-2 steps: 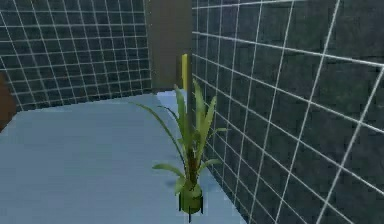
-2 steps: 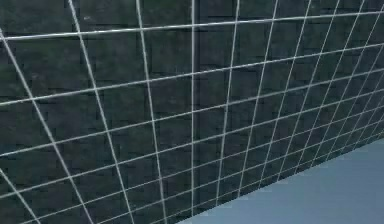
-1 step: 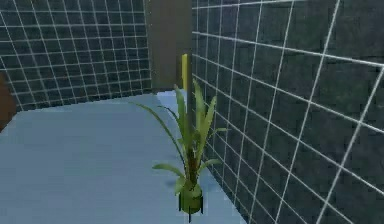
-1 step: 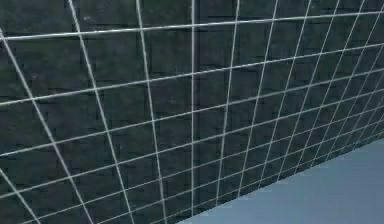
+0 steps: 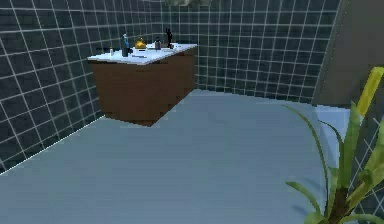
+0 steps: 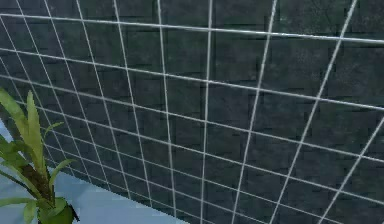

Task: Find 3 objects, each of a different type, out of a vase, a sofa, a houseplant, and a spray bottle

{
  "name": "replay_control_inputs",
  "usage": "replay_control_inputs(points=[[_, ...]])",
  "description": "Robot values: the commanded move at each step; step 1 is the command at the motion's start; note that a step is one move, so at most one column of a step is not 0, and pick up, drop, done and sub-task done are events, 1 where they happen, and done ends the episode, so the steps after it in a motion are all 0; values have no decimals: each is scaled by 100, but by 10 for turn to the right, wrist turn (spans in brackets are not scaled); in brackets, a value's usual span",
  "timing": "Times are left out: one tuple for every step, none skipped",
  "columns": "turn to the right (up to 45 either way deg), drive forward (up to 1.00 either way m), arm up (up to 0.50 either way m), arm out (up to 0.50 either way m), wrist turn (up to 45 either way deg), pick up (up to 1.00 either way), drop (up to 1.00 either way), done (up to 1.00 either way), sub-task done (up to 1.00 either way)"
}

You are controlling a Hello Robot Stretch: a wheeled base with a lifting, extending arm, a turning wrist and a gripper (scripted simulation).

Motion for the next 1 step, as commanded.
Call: replay_control_inputs(points=[[-240, 0, 0, 0, 0, 0, 0, 0, 0]])
